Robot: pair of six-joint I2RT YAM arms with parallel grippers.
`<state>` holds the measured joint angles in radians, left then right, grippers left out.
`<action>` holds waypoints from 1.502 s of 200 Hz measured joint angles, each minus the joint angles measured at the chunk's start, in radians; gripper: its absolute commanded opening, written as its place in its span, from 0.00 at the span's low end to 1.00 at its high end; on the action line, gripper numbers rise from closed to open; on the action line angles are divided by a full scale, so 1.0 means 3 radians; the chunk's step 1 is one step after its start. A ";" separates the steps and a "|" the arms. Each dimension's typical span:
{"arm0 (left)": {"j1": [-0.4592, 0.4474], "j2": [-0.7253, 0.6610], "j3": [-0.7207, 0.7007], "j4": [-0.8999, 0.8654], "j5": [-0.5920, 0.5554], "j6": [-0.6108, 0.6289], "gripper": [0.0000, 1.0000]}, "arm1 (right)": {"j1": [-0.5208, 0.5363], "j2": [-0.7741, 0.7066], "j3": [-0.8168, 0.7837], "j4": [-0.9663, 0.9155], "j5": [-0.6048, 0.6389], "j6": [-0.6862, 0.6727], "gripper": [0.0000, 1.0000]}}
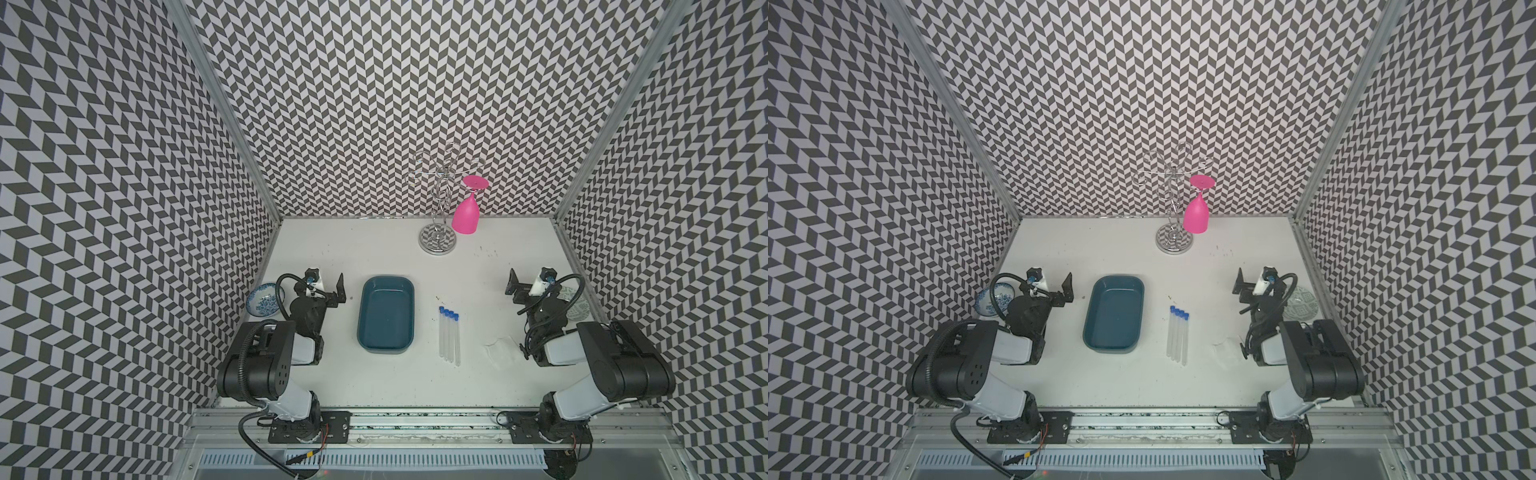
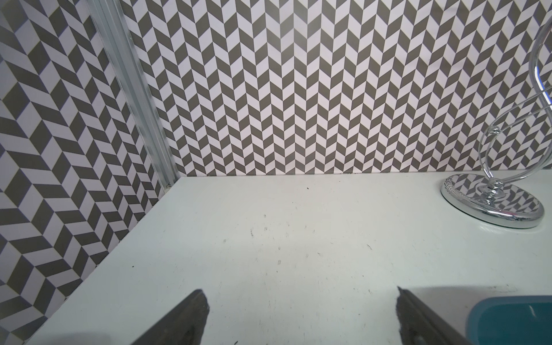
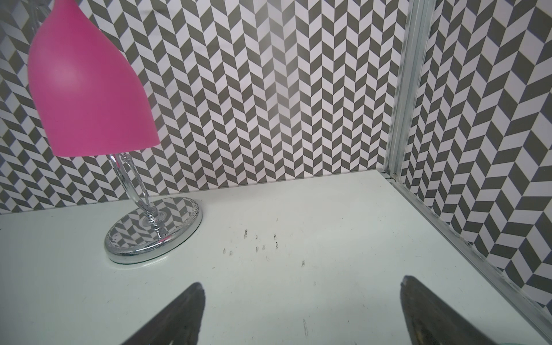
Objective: Wipe the exteriors of test tubes
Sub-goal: Pick up the test tube at the center of the board.
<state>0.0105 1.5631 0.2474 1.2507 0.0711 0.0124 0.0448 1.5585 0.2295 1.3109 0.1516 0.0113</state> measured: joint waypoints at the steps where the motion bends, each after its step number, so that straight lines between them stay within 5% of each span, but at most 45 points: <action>1: 0.0000 0.0000 0.0000 -0.0001 0.0004 0.0000 1.00 | 0.0000 0.0000 0.0000 0.0001 0.0001 0.0001 1.00; 32: 0.0011 0.0000 0.0000 0.0000 0.0018 -0.0009 1.00 | 0.0025 -0.0209 0.0010 -0.0278 0.0158 0.0060 1.00; 69: -0.0018 -0.0055 0.0001 -0.0070 -0.0022 0.0006 1.00 | 0.0046 -0.0793 0.1008 -0.2247 0.0078 0.0374 0.92; 143: -0.0790 -0.1284 0.1172 -0.2450 -0.0422 -0.0245 0.99 | 0.0624 -0.0544 0.1951 -0.4650 -0.0516 0.0646 0.77; 175: -0.1246 -0.1682 0.0889 -0.2750 -0.0338 -0.0440 0.99 | 0.1040 -0.0111 0.2082 -0.5065 -0.0585 0.0746 0.63; 208: -0.1400 -0.1884 0.0731 -0.2998 -0.0254 -0.0551 1.00 | 0.1211 0.0267 0.2204 -0.5285 -0.0603 0.0866 0.53; 300: -0.1583 -0.2241 0.0435 -0.3131 -0.0081 -0.0786 0.99 | 0.1625 0.0189 0.2220 -0.5698 -0.0544 0.1197 0.49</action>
<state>-0.4644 0.8909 0.3779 0.3115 0.0467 -0.2234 0.5323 1.6154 0.8955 -0.3985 -0.0116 0.3702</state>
